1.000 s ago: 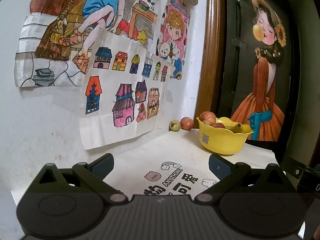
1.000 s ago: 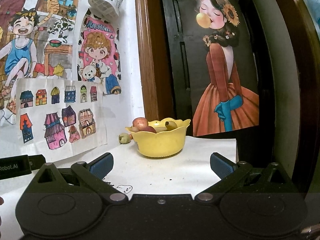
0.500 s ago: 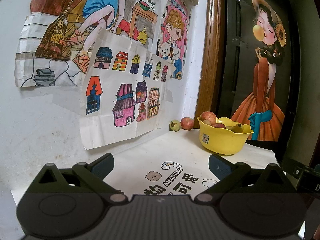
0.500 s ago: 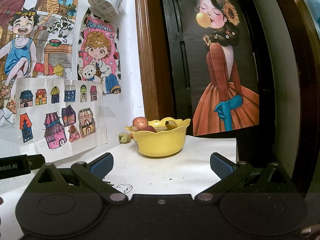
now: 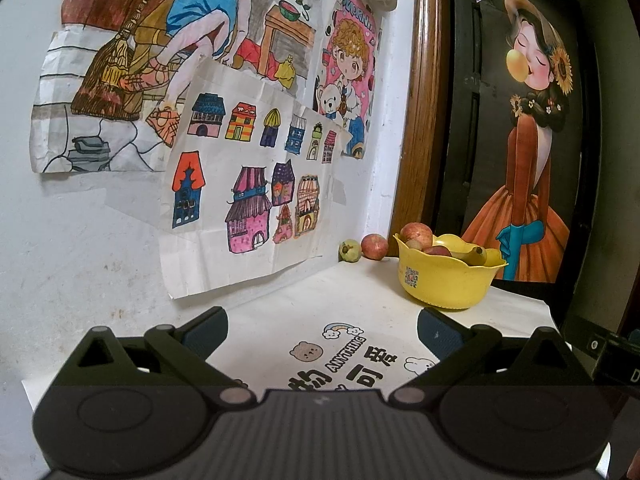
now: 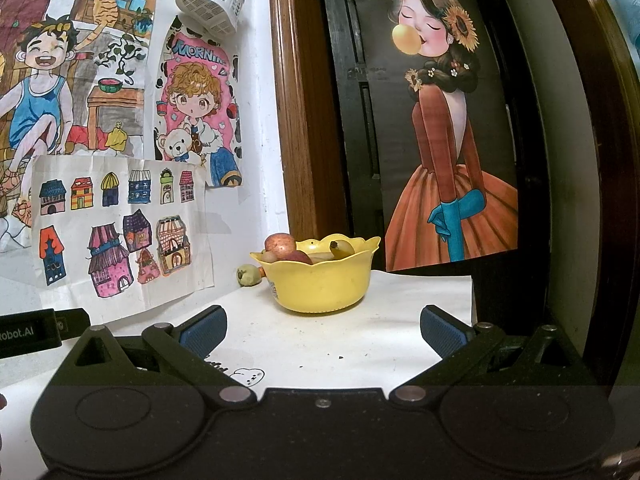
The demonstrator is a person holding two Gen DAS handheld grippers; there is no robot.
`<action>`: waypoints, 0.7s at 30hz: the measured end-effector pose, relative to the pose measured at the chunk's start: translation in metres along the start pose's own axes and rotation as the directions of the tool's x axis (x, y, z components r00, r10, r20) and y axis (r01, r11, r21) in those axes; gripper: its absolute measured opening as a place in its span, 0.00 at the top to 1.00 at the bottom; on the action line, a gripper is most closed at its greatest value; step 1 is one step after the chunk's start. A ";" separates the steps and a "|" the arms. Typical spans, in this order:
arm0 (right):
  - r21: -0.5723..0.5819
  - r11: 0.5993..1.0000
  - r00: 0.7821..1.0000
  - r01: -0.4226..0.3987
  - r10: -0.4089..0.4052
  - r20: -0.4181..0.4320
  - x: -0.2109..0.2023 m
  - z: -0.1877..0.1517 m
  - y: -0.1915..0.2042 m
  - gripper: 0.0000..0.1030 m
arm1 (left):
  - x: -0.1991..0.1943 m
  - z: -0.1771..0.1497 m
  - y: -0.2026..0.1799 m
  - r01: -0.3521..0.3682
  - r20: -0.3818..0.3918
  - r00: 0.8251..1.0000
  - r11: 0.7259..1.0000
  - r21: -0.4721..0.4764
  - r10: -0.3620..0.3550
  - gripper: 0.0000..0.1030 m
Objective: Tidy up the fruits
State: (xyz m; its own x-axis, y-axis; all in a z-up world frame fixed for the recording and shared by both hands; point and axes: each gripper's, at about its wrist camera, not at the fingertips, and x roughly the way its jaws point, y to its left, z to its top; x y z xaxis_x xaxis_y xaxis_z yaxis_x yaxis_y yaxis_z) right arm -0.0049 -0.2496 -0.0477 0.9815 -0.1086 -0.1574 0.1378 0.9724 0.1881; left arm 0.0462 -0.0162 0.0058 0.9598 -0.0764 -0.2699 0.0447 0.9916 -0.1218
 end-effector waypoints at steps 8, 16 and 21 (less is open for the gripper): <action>0.001 1.000 1.000 0.000 0.000 0.000 0.000 0.000 0.000 0.01 | 0.000 0.000 0.000 0.000 0.000 1.000 1.000 0.001 0.000 0.00; 0.000 1.000 1.000 0.000 0.000 -0.001 0.000 0.000 0.000 0.01 | 0.001 -0.001 -0.001 0.000 -0.001 1.000 1.000 0.001 0.000 0.00; 0.001 1.000 1.000 0.000 0.000 -0.002 0.000 0.000 -0.001 0.01 | 0.000 -0.001 -0.001 0.000 -0.002 1.000 1.000 0.002 0.000 0.00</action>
State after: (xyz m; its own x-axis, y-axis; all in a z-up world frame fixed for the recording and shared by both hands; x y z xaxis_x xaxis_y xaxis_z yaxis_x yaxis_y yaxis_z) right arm -0.0049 -0.2502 -0.0477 0.9813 -0.1076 -0.1598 0.1375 0.9722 0.1893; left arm 0.0460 -0.0177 0.0046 0.9592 -0.0764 -0.2723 0.0449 0.9917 -0.1202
